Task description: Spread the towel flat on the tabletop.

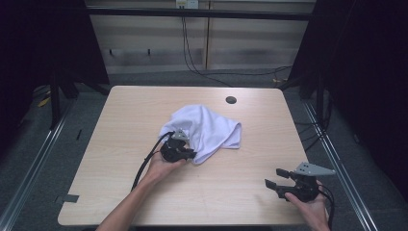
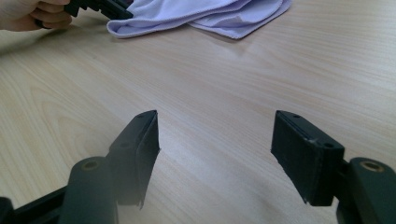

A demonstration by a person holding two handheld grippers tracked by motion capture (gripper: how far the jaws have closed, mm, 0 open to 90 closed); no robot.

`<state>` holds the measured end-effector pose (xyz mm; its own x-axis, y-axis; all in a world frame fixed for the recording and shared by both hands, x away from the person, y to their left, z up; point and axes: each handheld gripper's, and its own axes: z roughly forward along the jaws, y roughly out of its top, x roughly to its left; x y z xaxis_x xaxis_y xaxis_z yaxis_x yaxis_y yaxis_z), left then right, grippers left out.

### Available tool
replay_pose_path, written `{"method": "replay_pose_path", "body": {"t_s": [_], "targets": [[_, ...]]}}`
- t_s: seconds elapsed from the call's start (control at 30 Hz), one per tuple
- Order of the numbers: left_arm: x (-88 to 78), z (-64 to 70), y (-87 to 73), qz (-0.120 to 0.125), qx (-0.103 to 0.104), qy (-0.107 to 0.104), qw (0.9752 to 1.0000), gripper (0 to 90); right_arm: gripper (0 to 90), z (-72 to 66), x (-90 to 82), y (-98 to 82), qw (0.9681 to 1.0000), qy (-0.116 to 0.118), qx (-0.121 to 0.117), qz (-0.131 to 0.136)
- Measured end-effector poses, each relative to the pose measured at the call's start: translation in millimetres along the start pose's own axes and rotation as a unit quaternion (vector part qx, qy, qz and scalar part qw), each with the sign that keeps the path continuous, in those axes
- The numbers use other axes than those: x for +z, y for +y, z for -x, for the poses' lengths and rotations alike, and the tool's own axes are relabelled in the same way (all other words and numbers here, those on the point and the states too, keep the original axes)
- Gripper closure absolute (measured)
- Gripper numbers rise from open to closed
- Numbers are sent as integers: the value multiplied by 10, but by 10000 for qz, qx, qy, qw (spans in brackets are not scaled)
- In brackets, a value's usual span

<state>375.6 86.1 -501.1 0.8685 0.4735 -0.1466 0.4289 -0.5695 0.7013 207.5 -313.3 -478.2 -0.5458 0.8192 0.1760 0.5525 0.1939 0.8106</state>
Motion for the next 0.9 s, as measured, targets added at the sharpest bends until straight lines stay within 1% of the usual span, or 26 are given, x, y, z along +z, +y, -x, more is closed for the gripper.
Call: {"method": "replay_pose_path", "body": {"t_s": [0.07, 0.1, 0.13, 0.2, 0.33, 0.4, 0.43, 0.47, 0.5, 0.53, 0.57, 0.6, 0.63, 0.67, 0.7, 0.73, 0.77, 0.8, 0.83, 0.87, 0.9], "targets": [[-39, 55, -42, -37, 71, -66, 9999, 845, 319, -6, 24, 4, 10000, 40, -17, -23], [-81, 110, -90, -53, 93, -163, 9998, 846, 319, -10, 34, 5, 10000, 39, -22, -33], [-81, 110, -90, -53, 93, -163, 9998, 846, 319, -14, 40, 7, 10000, 39, -16, -51], [-145, 195, -151, -145, 163, -243, 9995, 846, 320, -21, 51, 11, 10000, 66, -12, -57], [-266, 363, -289, -204, 259, -443, 9985, 846, 323, -67, 86, 33, 9999, 106, -66, -70], [-326, 455, -355, -249, 276, -536, 9979, 844, 330, -109, 125, 51, 9998, 150, -106, -104], [-345, 492, -384, -249, 244, -607, 9975, 844, 330, -109, 125, 51, 9998, 150, -106, -104], [-377, 566, -431, -256, 216, -664, 9972, 844, 339, -137, 158, 63, 9996, 189, -162, -141], [-402, 607, -456, -296, 264, -707, 9967, 844, 339, -137, 158, 63, 9996, 189, -162, -141], [-452, 754, -523, -357, 329, -866, 9951, 843, 358, -171, 185, 77, 9995, 228, -176, -159], [-452, 754, -523, -357, 329, -866, 9951, 843, 358, -171, 185, 77, 9995, 228, -176, -159], [-470, 818, -539, -426, 331, -908, 9944, 843, 367, -195, 206, 89, 9993, 257, -194, -167], [-466, 886, -556, -406, 288, -1010, 9936, 843, 382, -212, 224, 99, 9991, 301, -241, -169], [-477, 951, -562, -470, 287, -1077, 9927, 841, 420, -260, 259, 124, 9987, 373, -274, -197], [-471, 1012, -575, -452, 282, -1169, 9917, 841, 420, -260, 259, 124, 9987, 373, -274, -197], [-473, 1046, -576, -480, 348, -1208, 9909, 838, 451, -283, 277, 137, 9985, 412, -302, -200], [-480, 1098, -566, -410, 356, -1249, 9907, 832, 483, -297, 292, 148, 9982, 457, -328, -197], [-500, 1103, -538, -382, 407, -1314, 9898, 814, 507, -324, 319, 166, 9981, 471, -341, -204], [-518, 1111, -502, -254, 359, -1365, 9897, 745, 535, -349, 365, 198, 9979, 500, -358, -218], [-543, 1106, -450, -95, 400, -1356, 9899, 745, 535, -349, 365, 198, 9979, 500, -358, -218], [-565, 1093, -384, 54, 436, -1378, 9895, 734, 558, -353, 393, 217, 9977, 503, -393, -227]]}}
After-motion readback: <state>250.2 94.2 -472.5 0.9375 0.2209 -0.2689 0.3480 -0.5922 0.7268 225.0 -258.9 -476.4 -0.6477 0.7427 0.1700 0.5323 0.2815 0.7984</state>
